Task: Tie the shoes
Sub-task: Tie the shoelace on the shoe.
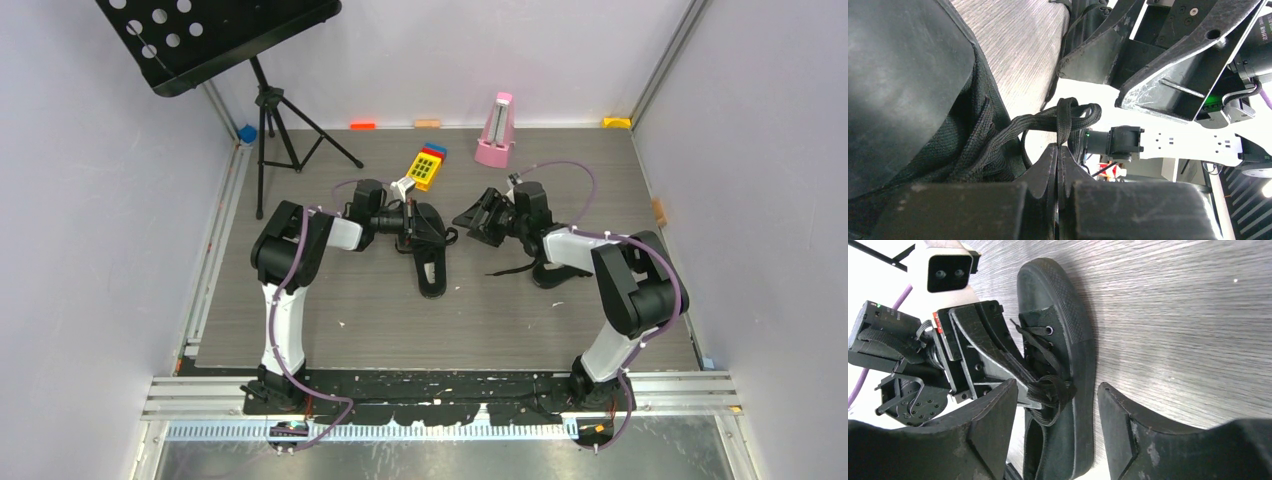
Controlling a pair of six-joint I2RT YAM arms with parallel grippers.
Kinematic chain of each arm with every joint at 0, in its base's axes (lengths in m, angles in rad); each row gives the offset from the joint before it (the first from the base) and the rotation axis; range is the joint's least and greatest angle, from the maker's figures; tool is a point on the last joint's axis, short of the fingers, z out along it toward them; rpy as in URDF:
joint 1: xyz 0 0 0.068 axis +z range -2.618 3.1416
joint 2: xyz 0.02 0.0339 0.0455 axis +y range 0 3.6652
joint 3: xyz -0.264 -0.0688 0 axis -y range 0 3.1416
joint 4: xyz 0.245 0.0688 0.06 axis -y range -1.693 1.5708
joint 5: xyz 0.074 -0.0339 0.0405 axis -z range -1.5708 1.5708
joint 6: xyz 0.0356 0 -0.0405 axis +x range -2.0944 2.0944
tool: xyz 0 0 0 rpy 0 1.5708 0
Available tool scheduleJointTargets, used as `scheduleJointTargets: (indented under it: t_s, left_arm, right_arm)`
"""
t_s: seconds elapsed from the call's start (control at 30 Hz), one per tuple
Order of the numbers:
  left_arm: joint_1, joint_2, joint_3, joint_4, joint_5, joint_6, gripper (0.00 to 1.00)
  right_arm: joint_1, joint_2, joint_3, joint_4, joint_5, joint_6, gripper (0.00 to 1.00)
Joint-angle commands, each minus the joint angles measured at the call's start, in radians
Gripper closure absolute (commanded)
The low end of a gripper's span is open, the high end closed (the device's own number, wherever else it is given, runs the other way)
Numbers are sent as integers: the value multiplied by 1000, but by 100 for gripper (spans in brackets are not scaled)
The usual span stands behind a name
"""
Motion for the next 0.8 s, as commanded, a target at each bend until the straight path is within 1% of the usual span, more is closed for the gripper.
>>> scheduleJointTargets:
  t_s: [0.0,0.13,0.3,0.4,0.47,0.53,0.63,0.77]
  left_arm:
    - [-2,-44,11,37,23,2,100]
    - [-2,-41,12,37,23,2,100]
    - [-2,-35,13,35,21,3,100]
    - [-2,-33,15,33,20,4,100]
    - [-2,-30,16,32,18,4,100]
    - [-2,-28,16,30,17,5,100]
    - [-2,-29,17,28,16,8,100]
    - [-2,-32,19,13,14,18,100]
  right_arm:
    - [-7,-57,-8,42,26,9,34]
    - [-16,-63,-22,46,35,14,35]
    - [-23,-49,-35,98,-17,22,45]
    - [-23,-32,-29,122,-62,20,48]
    - [-21,-22,-27,139,-91,22,49]
    - [-16,-13,-19,138,-102,22,47]
    - [-7,-2,-1,118,-106,11,46]
    - [10,9,21,86,-103,-9,51]
